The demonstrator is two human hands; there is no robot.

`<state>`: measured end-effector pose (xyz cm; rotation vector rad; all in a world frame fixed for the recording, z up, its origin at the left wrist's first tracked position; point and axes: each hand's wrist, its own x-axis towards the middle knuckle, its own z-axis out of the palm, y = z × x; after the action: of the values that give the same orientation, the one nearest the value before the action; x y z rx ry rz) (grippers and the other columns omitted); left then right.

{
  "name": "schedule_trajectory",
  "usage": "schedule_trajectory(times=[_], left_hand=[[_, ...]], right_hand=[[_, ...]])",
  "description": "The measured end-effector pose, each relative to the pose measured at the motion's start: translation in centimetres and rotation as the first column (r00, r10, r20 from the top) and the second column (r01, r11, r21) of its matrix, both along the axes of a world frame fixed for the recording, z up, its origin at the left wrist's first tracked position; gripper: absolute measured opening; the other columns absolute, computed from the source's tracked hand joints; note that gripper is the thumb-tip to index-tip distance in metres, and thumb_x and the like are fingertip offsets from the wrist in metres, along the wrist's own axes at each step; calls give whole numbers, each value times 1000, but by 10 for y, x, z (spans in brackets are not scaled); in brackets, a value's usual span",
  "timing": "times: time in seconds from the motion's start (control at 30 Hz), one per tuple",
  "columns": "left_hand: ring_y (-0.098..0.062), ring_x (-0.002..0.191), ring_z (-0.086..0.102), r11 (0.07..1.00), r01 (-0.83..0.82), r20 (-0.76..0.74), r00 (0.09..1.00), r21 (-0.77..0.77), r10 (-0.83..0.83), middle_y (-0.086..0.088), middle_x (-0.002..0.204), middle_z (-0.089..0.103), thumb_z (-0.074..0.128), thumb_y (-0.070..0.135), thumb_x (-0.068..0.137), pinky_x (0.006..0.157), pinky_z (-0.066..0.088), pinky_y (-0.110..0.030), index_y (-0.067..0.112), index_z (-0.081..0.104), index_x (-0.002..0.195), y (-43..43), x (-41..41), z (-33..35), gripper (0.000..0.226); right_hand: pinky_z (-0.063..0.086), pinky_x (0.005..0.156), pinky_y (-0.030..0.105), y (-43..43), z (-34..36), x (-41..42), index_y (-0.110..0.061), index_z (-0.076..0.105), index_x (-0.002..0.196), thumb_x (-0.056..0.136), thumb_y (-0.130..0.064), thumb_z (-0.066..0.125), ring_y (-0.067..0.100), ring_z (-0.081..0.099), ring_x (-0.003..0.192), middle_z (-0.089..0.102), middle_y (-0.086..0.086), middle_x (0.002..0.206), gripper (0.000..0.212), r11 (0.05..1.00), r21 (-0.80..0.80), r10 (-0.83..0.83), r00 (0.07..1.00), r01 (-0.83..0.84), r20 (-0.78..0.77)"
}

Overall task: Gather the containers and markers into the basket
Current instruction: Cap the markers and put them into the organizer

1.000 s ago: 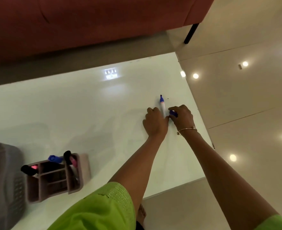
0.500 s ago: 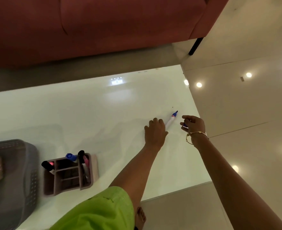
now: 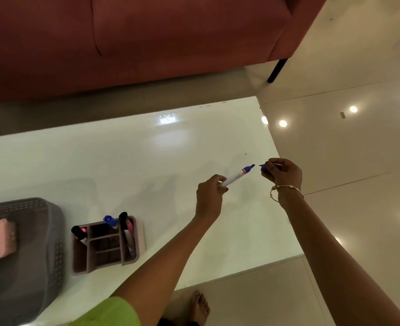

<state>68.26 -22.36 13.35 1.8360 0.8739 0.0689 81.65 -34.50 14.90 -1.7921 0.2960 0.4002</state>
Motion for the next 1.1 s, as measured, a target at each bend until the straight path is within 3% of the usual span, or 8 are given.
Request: schedule_trajectory(times=[0.1, 0.3, 0.6, 0.73, 0.83, 0.97, 1.03, 1.1], left_hand=[[-27, 76, 67, 998, -19, 70, 997, -64, 23, -14, 89, 73, 63, 0, 82, 75, 57, -45, 5, 70, 102, 14, -26, 26, 22], [-36, 84, 68, 979, -124, 76, 987, -162, 138, -6, 86, 69, 62, -1, 84, 74, 59, -46, 7, 70, 107, 44, -79, 75, 26], [-23, 85, 68, 975, -179, 48, 981, -128, 187, -5, 96, 68, 62, 0, 85, 68, 59, -19, 7, 67, 112, 84, -136, 112, 28], [-10, 63, 64, 970, -194, 44, 978, -147, 202, -3, 91, 66, 67, -1, 80, 55, 51, -6, 4, 68, 109, 97, -151, 124, 29], [2, 47, 63, 975, -185, 26, 982, -125, 190, -2, 88, 68, 69, 2, 79, 54, 47, -4, 6, 69, 107, 104, -165, 126, 28], [2, 53, 61, 981, -196, 2, 981, -2, 196, -4, 79, 69, 67, 9, 82, 58, 45, -2, 10, 70, 108, 104, -186, 126, 26], [-8, 65, 62, 981, -173, -30, 984, 89, 176, -9, 83, 72, 67, 11, 82, 69, 50, -9, 12, 70, 108, 108, -202, 126, 26], [-25, 78, 66, 985, -144, -68, 986, 100, 151, -14, 91, 74, 70, 10, 79, 83, 51, -31, 11, 70, 108, 118, -216, 125, 29]], right_hand=[[56, 60, 13, 10, 23, -12, 2, 66, 98, 80, 0, 65, 4, 67, 55, 67, 12, 77, 18, 995, 25, 99, 994, -100, 40], [56, 63, 16, 42, 63, -58, -6, 70, 92, 80, 0, 65, 8, 69, 66, 72, -2, 72, 14, 934, 117, 337, 941, -338, 35], [57, 65, 16, 87, 93, -113, 0, 67, 95, 81, 3, 63, 6, 69, 63, 70, 6, 78, 14, 879, 157, 451, 892, -450, 31], [55, 60, 14, 103, 99, -134, -4, 67, 91, 82, 1, 62, 4, 64, 52, 68, 7, 74, 11, 850, 119, 513, 858, -513, 34], [50, 54, 14, 112, 96, -150, -7, 68, 86, 83, 1, 61, 3, 58, 48, 66, 6, 69, 11, 835, 79, 542, 839, -545, 52], [47, 50, 12, 132, 96, -164, -6, 69, 83, 82, 1, 61, 2, 55, 45, 65, 4, 66, 10, 817, 25, 573, 817, -576, 71], [48, 53, 16, 138, 94, -176, -7, 69, 80, 82, 1, 62, 5, 57, 46, 65, 5, 65, 11, 784, 11, 620, 784, -621, 40], [49, 57, 21, 142, 91, -190, -11, 70, 76, 79, -1, 65, 12, 58, 51, 66, 6, 65, 11, 750, -8, 661, 750, -662, -7]])
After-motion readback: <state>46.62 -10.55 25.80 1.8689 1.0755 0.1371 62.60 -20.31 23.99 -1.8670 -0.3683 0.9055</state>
